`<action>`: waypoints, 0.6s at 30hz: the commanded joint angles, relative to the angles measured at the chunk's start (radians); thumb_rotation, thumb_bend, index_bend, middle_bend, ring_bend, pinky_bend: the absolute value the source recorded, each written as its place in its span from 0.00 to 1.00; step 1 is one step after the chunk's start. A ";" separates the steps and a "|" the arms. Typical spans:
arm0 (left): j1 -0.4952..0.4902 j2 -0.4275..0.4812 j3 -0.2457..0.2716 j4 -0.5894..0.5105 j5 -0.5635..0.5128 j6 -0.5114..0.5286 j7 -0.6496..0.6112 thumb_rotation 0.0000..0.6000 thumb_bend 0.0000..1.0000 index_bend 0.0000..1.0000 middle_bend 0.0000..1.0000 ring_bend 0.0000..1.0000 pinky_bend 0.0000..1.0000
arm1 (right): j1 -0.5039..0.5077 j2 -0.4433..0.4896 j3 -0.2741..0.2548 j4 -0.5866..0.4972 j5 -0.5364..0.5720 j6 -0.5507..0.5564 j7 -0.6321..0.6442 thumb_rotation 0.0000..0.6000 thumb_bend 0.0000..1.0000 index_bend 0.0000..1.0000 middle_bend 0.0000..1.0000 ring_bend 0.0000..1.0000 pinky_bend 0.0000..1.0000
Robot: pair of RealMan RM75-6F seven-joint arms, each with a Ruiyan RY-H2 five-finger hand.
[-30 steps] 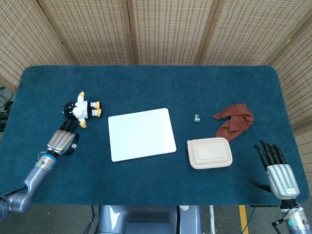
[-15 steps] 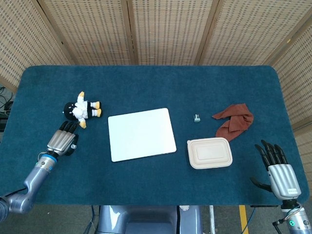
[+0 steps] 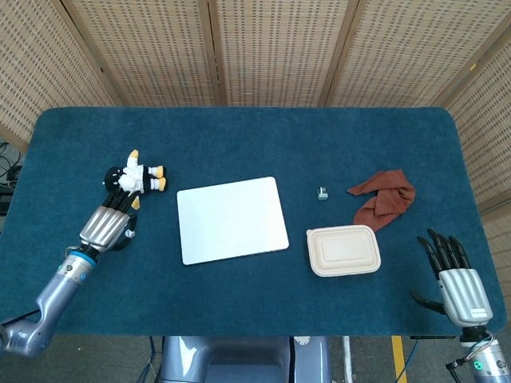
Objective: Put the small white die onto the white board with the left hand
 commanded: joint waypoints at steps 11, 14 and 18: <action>-0.117 0.001 -0.126 -0.185 -0.145 -0.014 0.146 1.00 0.36 0.61 0.00 0.00 0.00 | -0.001 0.003 0.000 -0.002 -0.001 0.002 0.004 1.00 0.21 0.00 0.00 0.00 0.00; -0.143 -0.026 -0.140 -0.200 -0.185 -0.006 0.190 1.00 0.36 0.61 0.00 0.00 0.00 | -0.001 0.005 0.002 0.001 0.005 0.000 0.011 1.00 0.21 0.00 0.00 0.00 0.00; -0.166 -0.055 -0.148 -0.207 -0.220 0.021 0.243 1.00 0.35 0.61 0.00 0.00 0.00 | 0.000 0.006 0.003 0.004 0.008 -0.002 0.019 1.00 0.21 0.00 0.00 0.00 0.00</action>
